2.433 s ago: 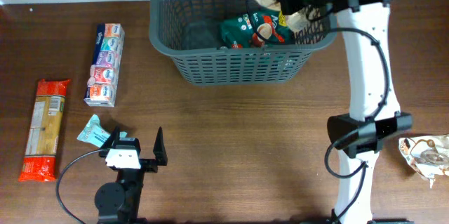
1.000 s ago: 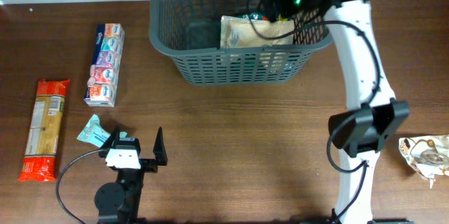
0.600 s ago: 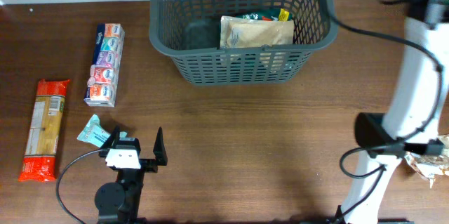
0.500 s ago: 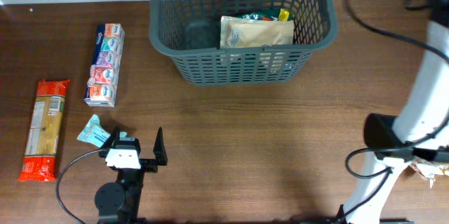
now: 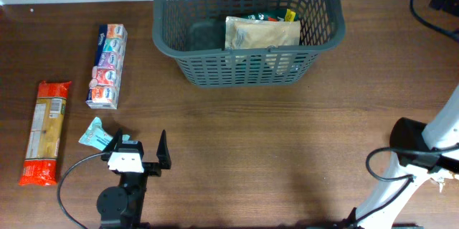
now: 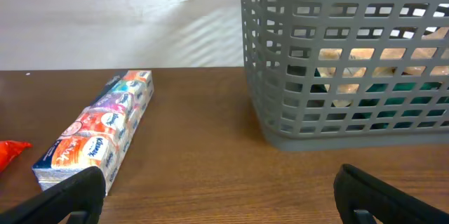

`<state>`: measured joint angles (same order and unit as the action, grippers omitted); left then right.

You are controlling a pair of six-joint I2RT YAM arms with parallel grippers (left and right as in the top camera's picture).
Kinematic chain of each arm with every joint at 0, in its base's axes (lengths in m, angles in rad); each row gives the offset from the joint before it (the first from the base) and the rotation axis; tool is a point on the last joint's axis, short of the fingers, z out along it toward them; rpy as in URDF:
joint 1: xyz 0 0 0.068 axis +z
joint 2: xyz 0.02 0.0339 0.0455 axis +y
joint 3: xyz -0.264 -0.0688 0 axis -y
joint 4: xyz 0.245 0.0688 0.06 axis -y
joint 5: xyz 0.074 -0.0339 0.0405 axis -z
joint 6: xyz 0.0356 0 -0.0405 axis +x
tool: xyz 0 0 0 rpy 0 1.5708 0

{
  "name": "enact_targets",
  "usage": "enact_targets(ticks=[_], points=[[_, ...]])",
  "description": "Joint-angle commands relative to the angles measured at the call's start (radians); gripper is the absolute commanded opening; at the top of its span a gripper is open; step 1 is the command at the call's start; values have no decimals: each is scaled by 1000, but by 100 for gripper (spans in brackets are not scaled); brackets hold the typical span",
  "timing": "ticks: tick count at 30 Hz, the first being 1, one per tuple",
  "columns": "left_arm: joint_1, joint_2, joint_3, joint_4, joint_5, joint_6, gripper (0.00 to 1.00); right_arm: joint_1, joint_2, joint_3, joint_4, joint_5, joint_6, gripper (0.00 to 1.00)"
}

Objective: Pack container
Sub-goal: 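Move the right gripper back to the brown-printed snack pouch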

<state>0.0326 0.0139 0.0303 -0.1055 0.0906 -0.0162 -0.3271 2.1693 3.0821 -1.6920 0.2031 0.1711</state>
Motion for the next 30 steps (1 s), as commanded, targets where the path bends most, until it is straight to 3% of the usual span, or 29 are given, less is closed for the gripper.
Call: enact_targets(ticks=[1,6,20,30], points=[[5,-8,-7,3,7,6,99,-2,-97,-1,-7,150,48,99],[5,-8,-7,3,7,6,99,-12,-158,-135,-7,285,69,99],[5,-8,-7,3,7,6,99,-247,-330,-887,-6,275,389,99],[5,-8,-7,3,7,6,99,-348,-411,-1179,-6,253,473,99]])
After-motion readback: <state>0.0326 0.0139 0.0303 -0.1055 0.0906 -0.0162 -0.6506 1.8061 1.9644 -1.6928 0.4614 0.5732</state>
